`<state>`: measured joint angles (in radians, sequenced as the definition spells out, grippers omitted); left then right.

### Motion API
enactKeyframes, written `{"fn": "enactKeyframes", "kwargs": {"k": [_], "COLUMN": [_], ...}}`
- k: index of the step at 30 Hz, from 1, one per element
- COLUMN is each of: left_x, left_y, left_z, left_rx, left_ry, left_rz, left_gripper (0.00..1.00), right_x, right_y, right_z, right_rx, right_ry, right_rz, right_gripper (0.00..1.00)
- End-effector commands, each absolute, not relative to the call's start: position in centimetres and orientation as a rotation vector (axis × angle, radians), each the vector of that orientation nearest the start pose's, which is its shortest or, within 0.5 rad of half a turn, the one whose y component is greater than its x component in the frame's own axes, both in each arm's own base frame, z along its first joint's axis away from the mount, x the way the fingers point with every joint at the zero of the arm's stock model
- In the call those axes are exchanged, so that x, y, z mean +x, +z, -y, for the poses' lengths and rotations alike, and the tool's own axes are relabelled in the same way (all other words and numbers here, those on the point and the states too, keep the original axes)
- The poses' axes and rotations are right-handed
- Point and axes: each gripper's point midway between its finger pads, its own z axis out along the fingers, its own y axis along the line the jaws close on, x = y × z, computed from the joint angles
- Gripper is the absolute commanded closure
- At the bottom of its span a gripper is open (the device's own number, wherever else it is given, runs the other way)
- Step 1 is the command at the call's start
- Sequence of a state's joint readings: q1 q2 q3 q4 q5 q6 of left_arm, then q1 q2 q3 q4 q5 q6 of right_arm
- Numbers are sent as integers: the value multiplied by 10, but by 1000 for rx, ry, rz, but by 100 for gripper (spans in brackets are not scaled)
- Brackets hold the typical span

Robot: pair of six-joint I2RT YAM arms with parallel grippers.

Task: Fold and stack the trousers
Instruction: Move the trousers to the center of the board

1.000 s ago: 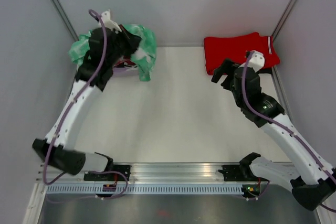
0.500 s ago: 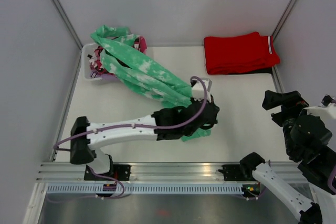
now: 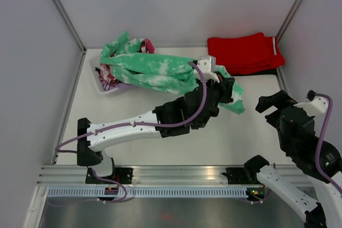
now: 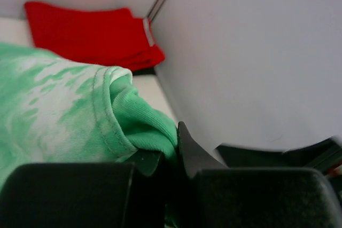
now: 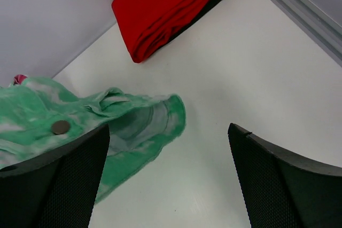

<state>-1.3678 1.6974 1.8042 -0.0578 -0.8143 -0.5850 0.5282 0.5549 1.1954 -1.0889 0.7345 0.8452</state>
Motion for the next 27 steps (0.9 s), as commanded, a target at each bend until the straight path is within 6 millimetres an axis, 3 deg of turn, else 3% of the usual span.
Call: {"fn": "enactKeyframes", "kwargs": {"k": [1,2,4,5,6,8,9,11,12,13,14,15,16,17,18,20,21,22,24,26,27], "left_x": [206,199,175,164,156,143,141,149,163,174,185,211,220,231,247,261,270,272,282,290,299], "left_y": [357,307,272,246,235,215,198,208,200,204,216,218,214,222,250,261,274,273,267,247,229], "left_z": [449,441,442,433,431,420,401,378,344,326,303,271,251,234,198,161,122,104,62,41,22], "left_rx": [-30,-8,93,164,210,262,288,178,122,-22,-120,-252,-293,-343,-464,-558,-686,-743,-880,-981,-1075], "left_ry": [-784,-742,-822,-806,-807,-765,-661,-591,-452,-427,-426,-391,-376,-393,-440,-446,-422,-399,-319,-278,-263], "left_rz": [-1758,-1861,-1967,-2005,-2024,-2093,-2161,-2180,-2229,-2244,-2246,-2259,-2252,-2213,-2107,-2012,-1929,-1906,-1865,-1887,-1914], "left_gripper": [89,89,85,79,54,21,1,0,0,0,0,0,0,0,0,0,0,0,0,0,0], "right_x": [175,175,175,178,180,192,196,211,215,221,231,236,247,253,260,280,287,305,317,328,342], "right_y": [315,318,317,319,316,305,291,281,270,263,270,268,272,272,279,281,291,289,282,285,272], "right_z": [11,12,11,9,5,-9,-21,-43,-62,-72,-85,-93,-110,-117,-126,-156,-169,-189,-230,-262,-281], "right_rx": [768,777,776,770,739,683,612,534,459,383,346,308,226,179,129,-13,-69,-123,-320,-451,-494], "right_ry": [147,160,171,184,185,182,190,226,288,292,349,372,411,423,443,496,536,565,633,636,626], "right_rz": [-1773,-1752,-1741,-1732,-1754,-1807,-1875,-1930,-1987,-2021,-1990,-1995,-1986,-1987,-1974,-1979,-1956,-1945,-1925,-1852,-1873], "right_gripper": [2,2,2,2,2,2,2,2,2,2,2,2,2,2,2,2,2,2,2,2,2]}}
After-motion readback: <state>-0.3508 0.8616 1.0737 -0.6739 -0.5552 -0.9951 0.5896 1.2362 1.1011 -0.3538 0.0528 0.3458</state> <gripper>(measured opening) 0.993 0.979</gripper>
